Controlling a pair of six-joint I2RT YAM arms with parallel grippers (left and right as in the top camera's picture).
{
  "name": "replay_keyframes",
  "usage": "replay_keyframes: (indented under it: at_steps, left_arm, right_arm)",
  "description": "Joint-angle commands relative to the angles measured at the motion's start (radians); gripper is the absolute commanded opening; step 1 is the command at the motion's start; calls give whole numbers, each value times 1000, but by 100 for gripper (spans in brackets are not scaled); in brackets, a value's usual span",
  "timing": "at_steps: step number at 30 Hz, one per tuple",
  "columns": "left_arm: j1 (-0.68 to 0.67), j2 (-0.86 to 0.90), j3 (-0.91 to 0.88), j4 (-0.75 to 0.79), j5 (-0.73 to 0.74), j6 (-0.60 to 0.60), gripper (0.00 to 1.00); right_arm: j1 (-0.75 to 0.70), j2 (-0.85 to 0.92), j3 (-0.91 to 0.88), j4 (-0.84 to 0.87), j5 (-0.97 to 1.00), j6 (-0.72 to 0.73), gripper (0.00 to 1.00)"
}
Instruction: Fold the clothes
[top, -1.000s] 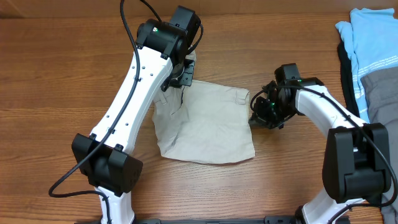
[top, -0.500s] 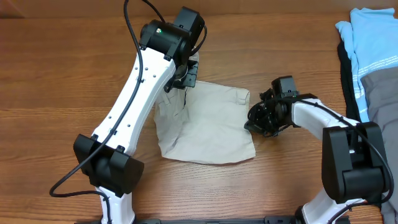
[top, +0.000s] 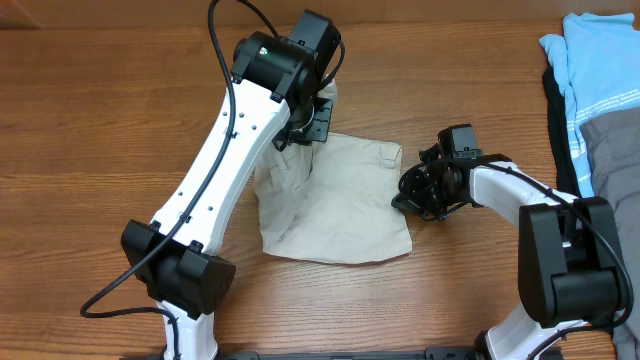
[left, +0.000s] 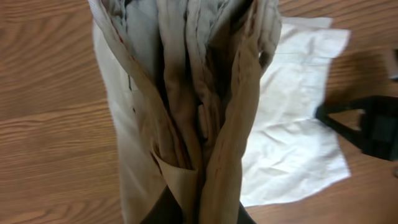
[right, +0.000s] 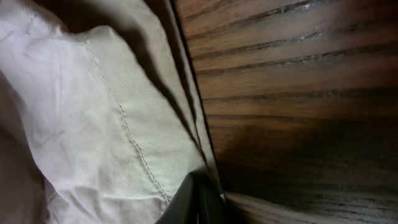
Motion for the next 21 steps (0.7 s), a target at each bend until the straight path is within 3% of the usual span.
replay_keyframes:
  at_steps: [1,11,21]
  left_arm:
    - [-23,-10,35,1,89,-46,4]
    - [-137,-8,-5,24,86,-119,4]
    - [-170,-6,-198,179,78,-221,4]
  right_arm:
    - [6,5,-27,1,22,9,4]
    - [6,5,-27,2,21,9,4]
    - [6,5,-27,-2,22,8,4]
